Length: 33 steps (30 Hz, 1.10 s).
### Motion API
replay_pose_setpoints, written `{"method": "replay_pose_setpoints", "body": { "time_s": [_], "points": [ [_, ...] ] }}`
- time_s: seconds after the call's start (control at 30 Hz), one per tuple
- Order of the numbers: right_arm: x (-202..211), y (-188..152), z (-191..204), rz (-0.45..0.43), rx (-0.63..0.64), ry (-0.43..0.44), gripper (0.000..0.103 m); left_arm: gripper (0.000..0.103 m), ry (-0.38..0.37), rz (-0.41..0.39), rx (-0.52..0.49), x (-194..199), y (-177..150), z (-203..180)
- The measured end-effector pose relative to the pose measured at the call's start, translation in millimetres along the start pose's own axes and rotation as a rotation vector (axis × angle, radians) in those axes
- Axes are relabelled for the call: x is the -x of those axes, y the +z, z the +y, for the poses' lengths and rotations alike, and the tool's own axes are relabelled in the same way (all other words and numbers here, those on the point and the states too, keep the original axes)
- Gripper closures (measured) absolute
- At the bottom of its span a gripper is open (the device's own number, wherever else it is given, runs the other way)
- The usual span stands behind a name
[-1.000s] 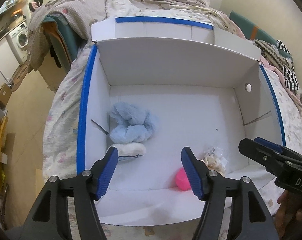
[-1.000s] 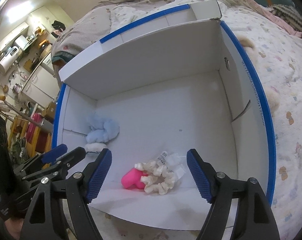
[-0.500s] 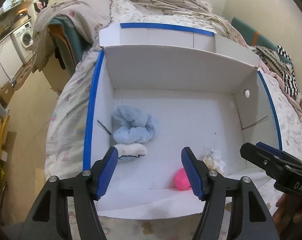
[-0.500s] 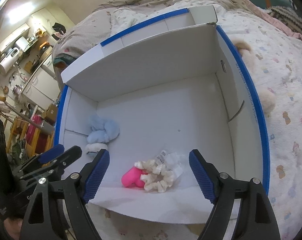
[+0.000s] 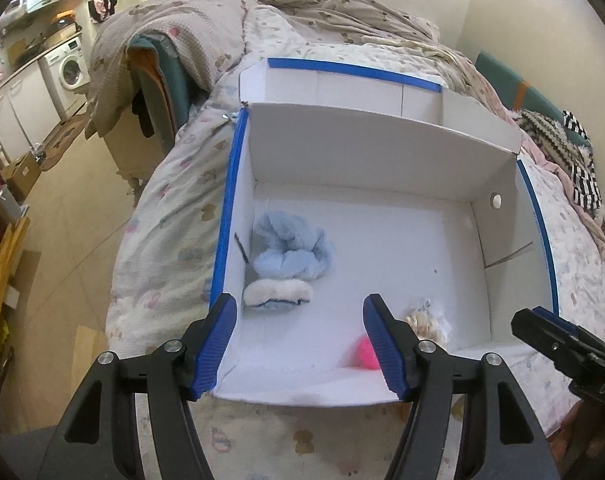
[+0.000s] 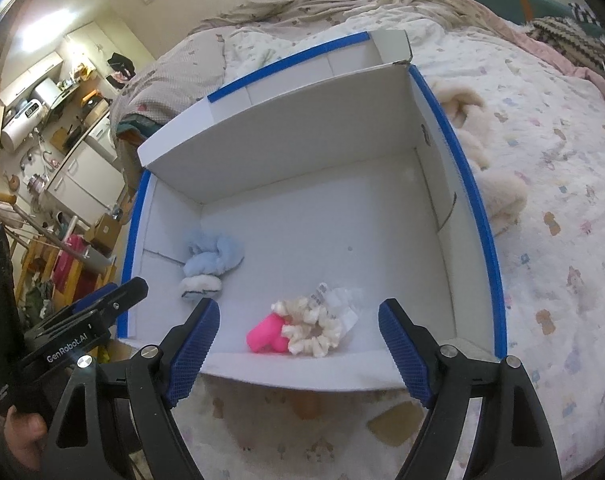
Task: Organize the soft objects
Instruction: 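Open the right tool to drop the scrunchie beside the pink toy, then grasp the orange sponge with the left tool while the right tool grasps the tan translucent piece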
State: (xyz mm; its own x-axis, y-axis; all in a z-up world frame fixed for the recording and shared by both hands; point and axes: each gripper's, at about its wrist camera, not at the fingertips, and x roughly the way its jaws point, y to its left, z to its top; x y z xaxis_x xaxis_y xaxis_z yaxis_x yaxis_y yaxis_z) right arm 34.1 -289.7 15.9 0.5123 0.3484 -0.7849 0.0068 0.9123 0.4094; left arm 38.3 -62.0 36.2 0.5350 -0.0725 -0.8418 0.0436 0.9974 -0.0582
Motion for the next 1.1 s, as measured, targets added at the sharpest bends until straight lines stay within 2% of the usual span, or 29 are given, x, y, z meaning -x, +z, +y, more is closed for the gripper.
{"method": "replay_pose_setpoints", "body": {
  "time_s": [0.17, 0.5, 0.7, 0.97, 1.1],
  "points": [
    [8.4, -12.5, 0.8, 0.006, 0.008, 0.000, 0.016, 0.040, -0.015, 0.031, 0.005, 5.4, -16.2, 4.4],
    [22.9, -39.6, -6.9, 0.024, 0.014, -0.029, 0.016, 0.040, 0.028, 0.007, -0.081, 16.3, -52.9, 14.2],
    [23.1, -56.3, -17.8, 0.069, -0.047, -0.013, 0.016, 0.040, 0.039, 0.011, -0.101, 17.2, -64.0, 23.0],
    [13.9, -59.2, -25.5, 0.116, -0.098, -0.059, 0.016, 0.040, 0.025, 0.034, -0.112, 11.7, -69.5, 16.6],
    [3.7, -59.8, -41.1, 0.155, -0.159, -0.089, 0.016, 0.040, -0.010, 0.090, -0.122, -1.1, -75.7, 1.4]
  ]
}}
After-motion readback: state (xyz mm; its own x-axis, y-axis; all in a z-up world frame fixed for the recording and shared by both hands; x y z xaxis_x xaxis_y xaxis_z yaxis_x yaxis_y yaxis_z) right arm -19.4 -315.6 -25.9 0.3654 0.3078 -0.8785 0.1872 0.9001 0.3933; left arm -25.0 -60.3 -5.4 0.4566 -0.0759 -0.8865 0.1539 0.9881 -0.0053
